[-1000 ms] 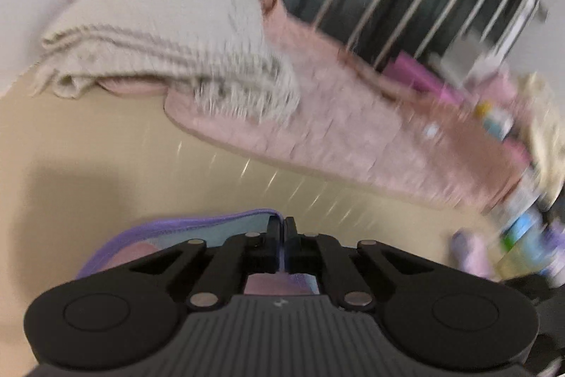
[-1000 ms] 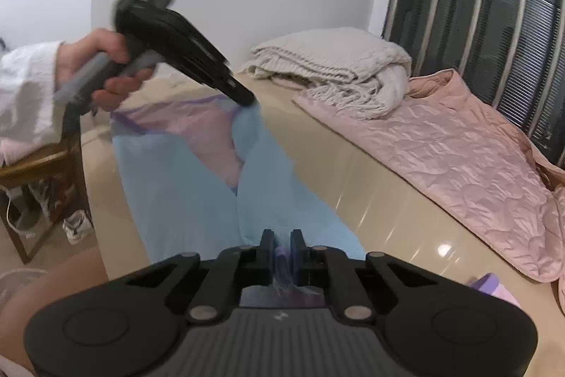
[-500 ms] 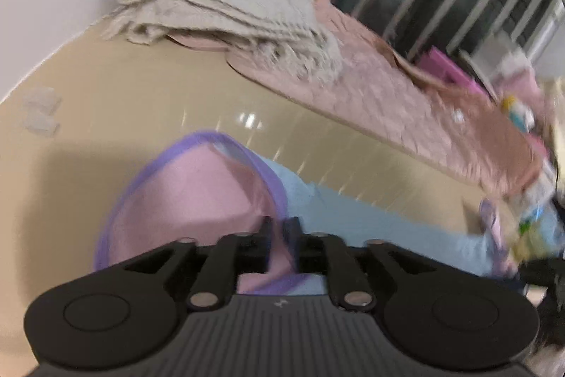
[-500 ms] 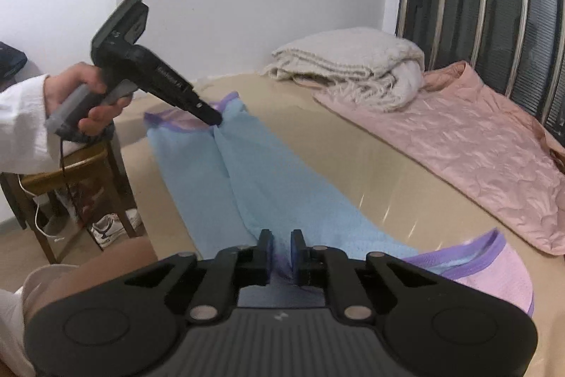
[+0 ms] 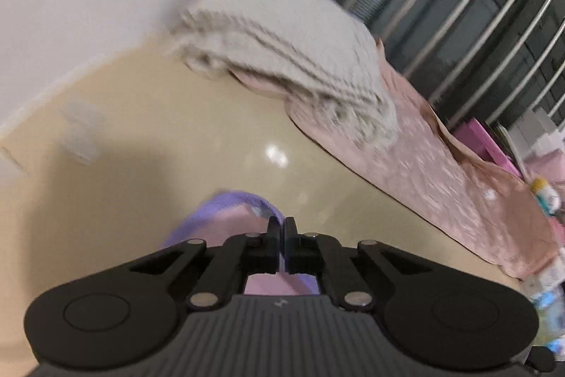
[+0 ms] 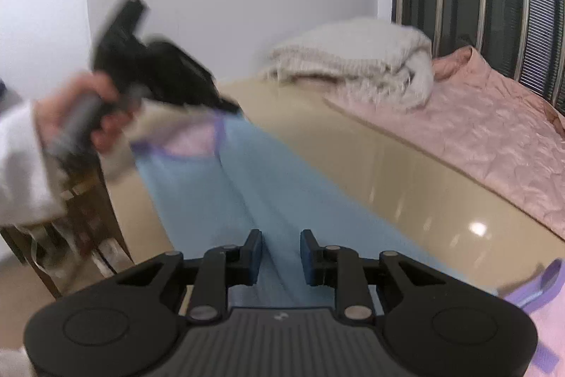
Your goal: Fold clothes
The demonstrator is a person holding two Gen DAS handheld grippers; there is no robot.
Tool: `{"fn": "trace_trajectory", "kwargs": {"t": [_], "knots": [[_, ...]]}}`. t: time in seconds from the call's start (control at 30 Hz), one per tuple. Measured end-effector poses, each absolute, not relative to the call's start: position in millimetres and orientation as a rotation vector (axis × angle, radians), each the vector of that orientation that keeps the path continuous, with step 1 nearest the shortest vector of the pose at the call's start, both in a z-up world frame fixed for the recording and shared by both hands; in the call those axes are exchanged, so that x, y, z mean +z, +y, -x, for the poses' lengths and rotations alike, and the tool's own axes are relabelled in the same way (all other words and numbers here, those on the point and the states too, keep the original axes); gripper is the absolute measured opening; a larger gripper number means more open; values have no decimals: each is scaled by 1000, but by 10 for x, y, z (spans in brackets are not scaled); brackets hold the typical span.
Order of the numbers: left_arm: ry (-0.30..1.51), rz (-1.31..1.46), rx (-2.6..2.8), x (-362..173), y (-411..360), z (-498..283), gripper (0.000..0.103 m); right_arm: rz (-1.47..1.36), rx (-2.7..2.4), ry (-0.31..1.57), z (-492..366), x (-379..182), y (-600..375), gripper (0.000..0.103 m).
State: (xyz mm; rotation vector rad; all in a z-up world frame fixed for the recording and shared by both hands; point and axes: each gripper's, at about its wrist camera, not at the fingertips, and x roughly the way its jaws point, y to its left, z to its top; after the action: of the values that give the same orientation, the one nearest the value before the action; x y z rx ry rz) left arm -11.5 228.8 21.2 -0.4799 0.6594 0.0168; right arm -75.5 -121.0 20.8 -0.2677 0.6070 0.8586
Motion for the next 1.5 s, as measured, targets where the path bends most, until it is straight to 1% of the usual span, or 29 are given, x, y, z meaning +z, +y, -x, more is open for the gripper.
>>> {"fn": "trace_trajectory", "kwargs": {"t": [0.07,0.1,0.13,0.17,0.2,0.33,0.43,0.5,0.53,0.63,0.67,0.77,0.83,0.87,0.93,0.97,1.03,1.1,1.17,1.2,1.27,1.33,1.43,1.5], "knots": [[669,457,59,183,2329,136,5,272,860,605,770,217,-1188,22],[668,459,72,182,2343,153,11,269,865,601,769,254,-1157,22],[656,463,77,194,2347,177,21,262,886,573,784,301,-1111,22],[631,467,79,215,2343,211,28,255,906,546,799,347,-1064,23],[603,472,86,245,2337,251,39,247,920,537,796,381,-1002,23],[551,426,106,368,2212,343,41,188,933,510,608,391,-633,23],[583,367,20,376,2053,292,42,149,929,561,455,296,-404,22],[617,348,15,334,1990,228,42,144,924,617,398,217,-299,19],[628,341,29,323,1972,211,42,155,927,641,403,182,-276,19],[624,329,10,362,1877,276,42,165,918,614,548,234,-451,19],[617,305,-24,391,1785,345,43,141,896,582,614,317,-641,20],[624,198,-95,383,1452,511,45,66,708,527,638,561,-1338,41],[639,145,-123,295,1242,551,45,44,475,528,500,680,-1793,42],[644,108,-126,242,1132,567,45,77,335,552,358,679,-1926,44],[648,47,-126,162,978,575,45,118,154,616,72,621,-2133,44],[649,27,-118,133,926,589,45,127,109,656,-71,567,-2208,43],[645,1,-107,109,880,620,45,121,87,743,-255,419,-2260,35],[642,-12,-99,98,862,637,45,91,91,774,-339,289,-2272,1],[648,-5,-96,102,869,617,45,57,89,738,-273,254,-2299,0],[652,-2,-92,107,866,603,45,27,97,691,-181,299,-2325,0],[657,-2,-84,113,853,592,45,-4,132,544,126,473,-2406,0],[658,-10,-80,121,845,578,45,23,108,429,490,610,-2511,0],[656,-6,-82,119,860,589,45,3,89,324,997,616,-2764,0],[654,-7,-83,114,874,599,45,-1,114,265,1333,443,-2900,0]]}}
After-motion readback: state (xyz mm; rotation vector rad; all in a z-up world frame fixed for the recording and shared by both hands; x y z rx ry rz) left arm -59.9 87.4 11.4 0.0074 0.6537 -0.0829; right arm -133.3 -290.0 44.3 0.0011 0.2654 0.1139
